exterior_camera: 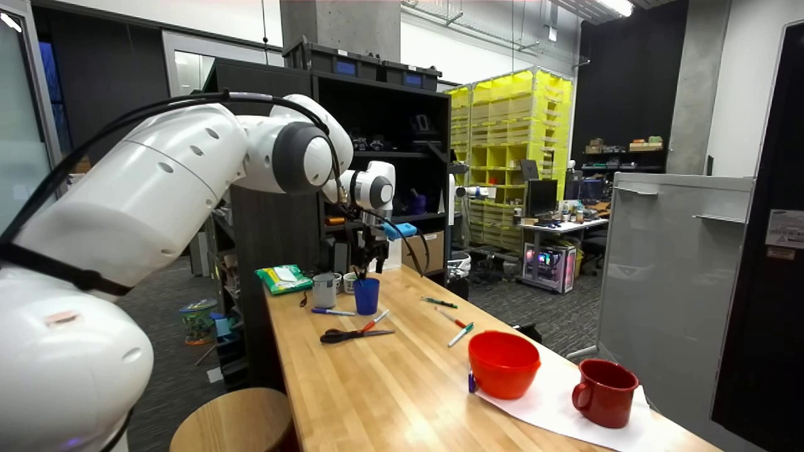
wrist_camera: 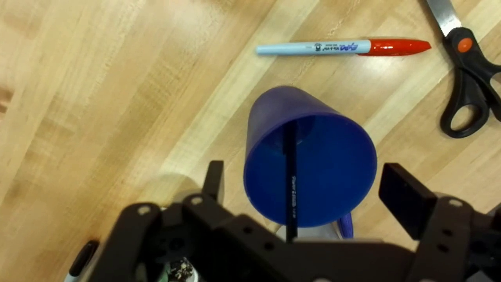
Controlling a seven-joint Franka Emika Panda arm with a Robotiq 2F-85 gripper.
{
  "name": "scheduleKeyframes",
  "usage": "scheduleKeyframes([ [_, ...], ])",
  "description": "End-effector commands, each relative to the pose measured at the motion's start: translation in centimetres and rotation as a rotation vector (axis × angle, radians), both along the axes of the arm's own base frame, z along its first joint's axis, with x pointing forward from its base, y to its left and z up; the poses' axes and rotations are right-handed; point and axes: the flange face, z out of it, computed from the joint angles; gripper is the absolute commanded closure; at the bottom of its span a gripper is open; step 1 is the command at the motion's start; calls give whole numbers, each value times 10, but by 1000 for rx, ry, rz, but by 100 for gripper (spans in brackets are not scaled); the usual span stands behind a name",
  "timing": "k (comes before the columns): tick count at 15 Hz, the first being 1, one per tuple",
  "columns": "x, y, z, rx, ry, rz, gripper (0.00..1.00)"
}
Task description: Pick up the black pen, put it in the blue cup and move the cup to the right
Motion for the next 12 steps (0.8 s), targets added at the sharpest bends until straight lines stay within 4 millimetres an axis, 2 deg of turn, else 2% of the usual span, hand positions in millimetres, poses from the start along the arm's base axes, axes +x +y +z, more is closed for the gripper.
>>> scheduleKeyframes([
  [1, 1, 4, -3, -10, 2, -5, 0],
  [7, 4, 4, -17, -8, 21, -6, 0],
  [12, 6, 5, -21, -8, 28, -7, 0],
])
